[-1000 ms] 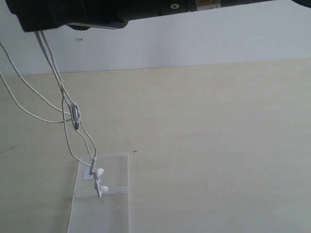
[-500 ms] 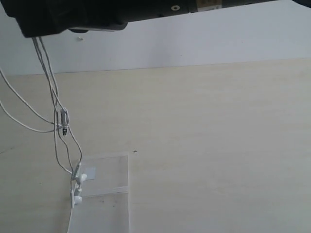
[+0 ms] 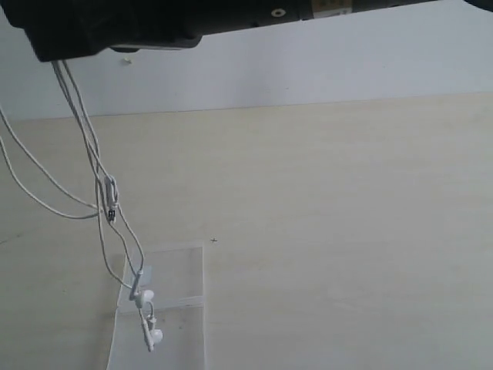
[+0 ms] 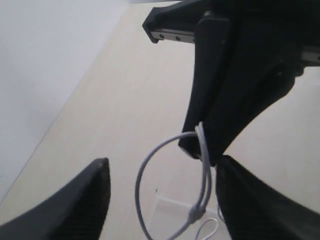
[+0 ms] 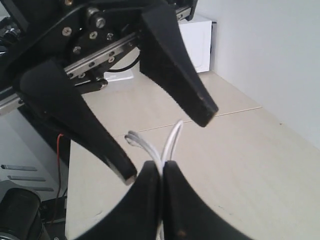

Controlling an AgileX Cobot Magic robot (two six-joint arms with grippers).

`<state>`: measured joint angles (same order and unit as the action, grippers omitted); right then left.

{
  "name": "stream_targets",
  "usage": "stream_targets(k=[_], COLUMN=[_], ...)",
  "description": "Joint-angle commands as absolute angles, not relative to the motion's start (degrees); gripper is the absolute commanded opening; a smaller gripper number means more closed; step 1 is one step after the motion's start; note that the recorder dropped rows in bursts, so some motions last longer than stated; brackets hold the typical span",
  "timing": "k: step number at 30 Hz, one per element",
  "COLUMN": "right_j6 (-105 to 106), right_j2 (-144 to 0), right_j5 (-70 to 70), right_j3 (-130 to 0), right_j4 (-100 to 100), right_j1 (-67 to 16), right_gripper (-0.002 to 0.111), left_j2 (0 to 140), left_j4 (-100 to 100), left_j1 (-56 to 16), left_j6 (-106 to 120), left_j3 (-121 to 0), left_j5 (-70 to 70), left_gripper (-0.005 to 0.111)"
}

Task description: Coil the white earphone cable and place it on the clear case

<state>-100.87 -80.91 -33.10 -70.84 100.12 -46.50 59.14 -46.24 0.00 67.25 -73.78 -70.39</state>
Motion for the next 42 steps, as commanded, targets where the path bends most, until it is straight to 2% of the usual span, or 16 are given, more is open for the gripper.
stream_targets(k=[1, 2, 5, 7, 21, 25, 29, 31, 42], right_j6=[-100.4, -100.4, -100.4, -100.4, -100.0, -100.0, -100.4, -100.4, -101.1], right_j2=[-80.9, -80.9, -80.9, -80.9, -80.9, -80.9, -80.9, -80.9, -80.9], right_j5=[-33.3, -33.3, -33.3, -33.3, -32.5, -31.6, -31.2, -31.2, -29.8], right_j3=[-70.7, -70.7, -70.7, -70.7, -70.7, -70.7, -70.7, -70.7, -70.7], right_j4=[99.9, 99.9, 99.9, 99.9, 99.9, 99.9, 99.9, 99.9, 99.9], right_j1=[-46.2, -46.2, -46.2, -46.2, -46.2, -46.2, -46.2, -46.2, -46.2], right_gripper=[0.0, 0.0, 0.0, 0.0, 0.001, 0.013, 0.033, 0.039, 0.043], left_j2=[58.6, 58.6, 58.6, 58.6, 58.6, 58.6, 58.6, 58.6, 58.4], left_j4=[-47.7, -47.7, -47.7, -47.7, -47.7, -47.7, -47.7, -47.7, -47.7], left_j1=[-0.1, -0.1, -0.1, -0.1, -0.1, -0.1, -0.1, -0.1, -0.1], left_j6=[67.5, 67.5, 67.5, 67.9, 70.1, 70.1, 70.1, 70.1, 70.2], left_j3=[-73.5, -73.5, -73.5, -73.5, -73.5, -73.5, -73.5, -73.5, -73.5], left_j5=[-70.0, -70.0, -70.0, -70.0, -70.0, -70.0, -70.0, -70.0, -70.0], left_gripper=[0.053, 0.045, 0.011, 0.0, 0.0, 0.0, 0.0, 0.0, 0.0])
